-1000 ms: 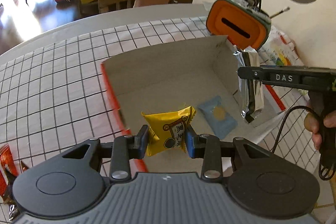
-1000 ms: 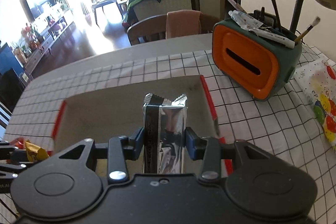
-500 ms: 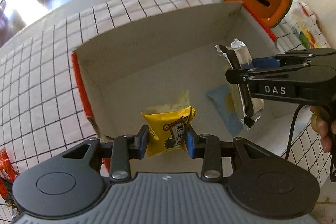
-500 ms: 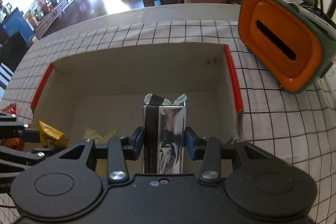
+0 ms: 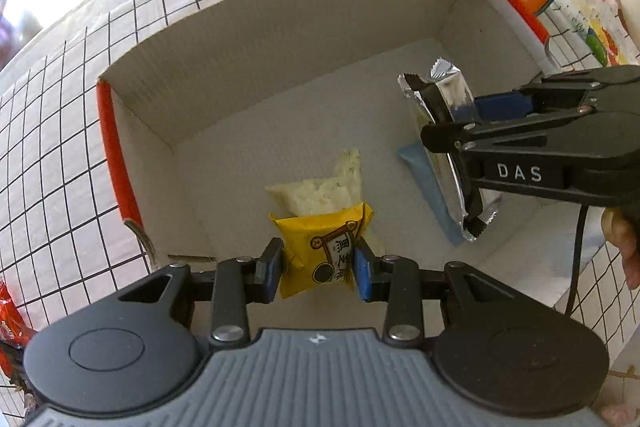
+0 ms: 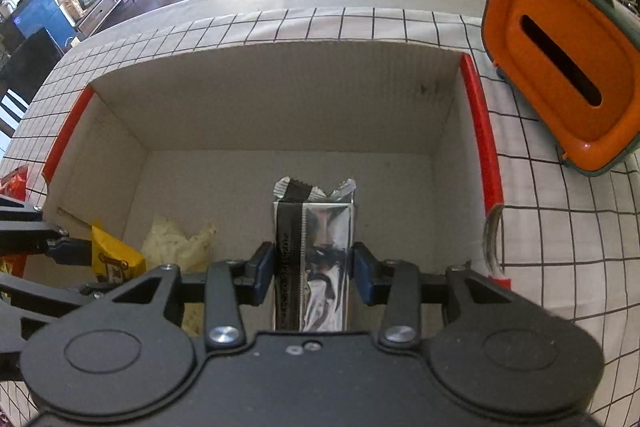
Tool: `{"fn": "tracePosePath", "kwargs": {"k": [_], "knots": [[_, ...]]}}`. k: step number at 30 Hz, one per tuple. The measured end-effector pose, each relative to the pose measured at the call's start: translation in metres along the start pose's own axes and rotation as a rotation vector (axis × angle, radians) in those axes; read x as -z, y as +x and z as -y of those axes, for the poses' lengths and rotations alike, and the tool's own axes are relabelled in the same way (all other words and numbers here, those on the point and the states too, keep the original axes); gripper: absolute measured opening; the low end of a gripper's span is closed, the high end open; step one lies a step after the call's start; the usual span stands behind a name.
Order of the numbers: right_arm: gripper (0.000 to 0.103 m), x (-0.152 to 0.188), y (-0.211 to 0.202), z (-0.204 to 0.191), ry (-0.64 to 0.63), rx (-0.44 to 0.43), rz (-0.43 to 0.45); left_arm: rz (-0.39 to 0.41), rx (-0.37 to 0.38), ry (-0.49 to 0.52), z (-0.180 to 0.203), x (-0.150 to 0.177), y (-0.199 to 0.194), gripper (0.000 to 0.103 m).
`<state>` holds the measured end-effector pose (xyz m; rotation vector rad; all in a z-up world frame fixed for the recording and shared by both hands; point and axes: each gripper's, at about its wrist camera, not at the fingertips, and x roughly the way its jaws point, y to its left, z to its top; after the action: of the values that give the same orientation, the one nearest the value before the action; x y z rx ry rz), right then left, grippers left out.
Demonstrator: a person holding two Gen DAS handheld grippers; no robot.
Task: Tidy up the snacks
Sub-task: 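Open both tools to drop the packets into the red box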
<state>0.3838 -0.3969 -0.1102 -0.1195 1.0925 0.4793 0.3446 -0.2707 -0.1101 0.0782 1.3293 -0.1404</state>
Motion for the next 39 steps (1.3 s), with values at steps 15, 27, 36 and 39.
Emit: {"fn": "tracePosePath", "kwargs": {"k": [15,27,36,39], "knots": [[0.042,0.002,-0.007,0.002,0.023,-0.006,0.017,0.013,0.040,0.003,-0.002,0.005,-0.001,0.045],[0.047,0.010,-0.038,0.002,0.065,-0.038,0.070,0.087,0.087,0.010,-0.006,0.019,-0.032,0.047],[0.052,0.017,-0.075,-0.015,0.056,-0.062,0.149,0.200,0.092,0.034,-0.010,0.035,-0.067,0.049],[0.057,0.019,-0.088,-0.024,0.051,-0.063,0.181,0.238,0.097,0.035,-0.014,0.042,-0.080,0.049]]}}
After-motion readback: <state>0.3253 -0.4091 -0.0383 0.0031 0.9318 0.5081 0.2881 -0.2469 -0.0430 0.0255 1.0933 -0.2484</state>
